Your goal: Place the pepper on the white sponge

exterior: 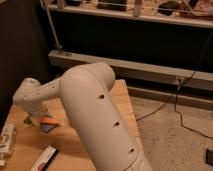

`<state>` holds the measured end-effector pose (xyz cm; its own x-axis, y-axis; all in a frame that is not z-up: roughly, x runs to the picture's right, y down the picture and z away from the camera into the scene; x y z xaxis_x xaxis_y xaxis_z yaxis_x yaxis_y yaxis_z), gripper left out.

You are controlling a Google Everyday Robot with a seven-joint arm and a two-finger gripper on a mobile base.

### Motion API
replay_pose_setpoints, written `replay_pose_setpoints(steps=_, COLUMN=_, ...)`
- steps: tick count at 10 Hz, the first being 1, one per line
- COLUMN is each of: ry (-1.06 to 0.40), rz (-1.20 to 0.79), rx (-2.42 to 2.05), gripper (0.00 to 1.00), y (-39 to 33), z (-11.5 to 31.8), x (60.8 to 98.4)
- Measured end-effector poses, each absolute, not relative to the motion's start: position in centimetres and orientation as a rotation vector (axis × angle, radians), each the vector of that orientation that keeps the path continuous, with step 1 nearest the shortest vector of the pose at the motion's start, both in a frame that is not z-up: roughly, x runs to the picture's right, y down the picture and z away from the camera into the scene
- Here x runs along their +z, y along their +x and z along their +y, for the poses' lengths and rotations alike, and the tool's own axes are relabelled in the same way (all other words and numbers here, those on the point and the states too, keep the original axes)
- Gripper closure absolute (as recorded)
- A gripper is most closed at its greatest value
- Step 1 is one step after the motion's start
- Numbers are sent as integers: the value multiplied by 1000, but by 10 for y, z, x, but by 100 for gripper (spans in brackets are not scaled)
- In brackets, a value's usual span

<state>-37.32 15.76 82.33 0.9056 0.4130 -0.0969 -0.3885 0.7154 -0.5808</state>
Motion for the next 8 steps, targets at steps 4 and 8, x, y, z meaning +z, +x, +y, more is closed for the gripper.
replay_pose_setpoints(steps=4, ry=-612, rz=-44, rx=398, gripper=20, y=-375, z=143, x=816)
replay_pose_setpoints(steps=8, ry=-546, rz=-29, rx=453, gripper=20, y=-365, z=83, x=792)
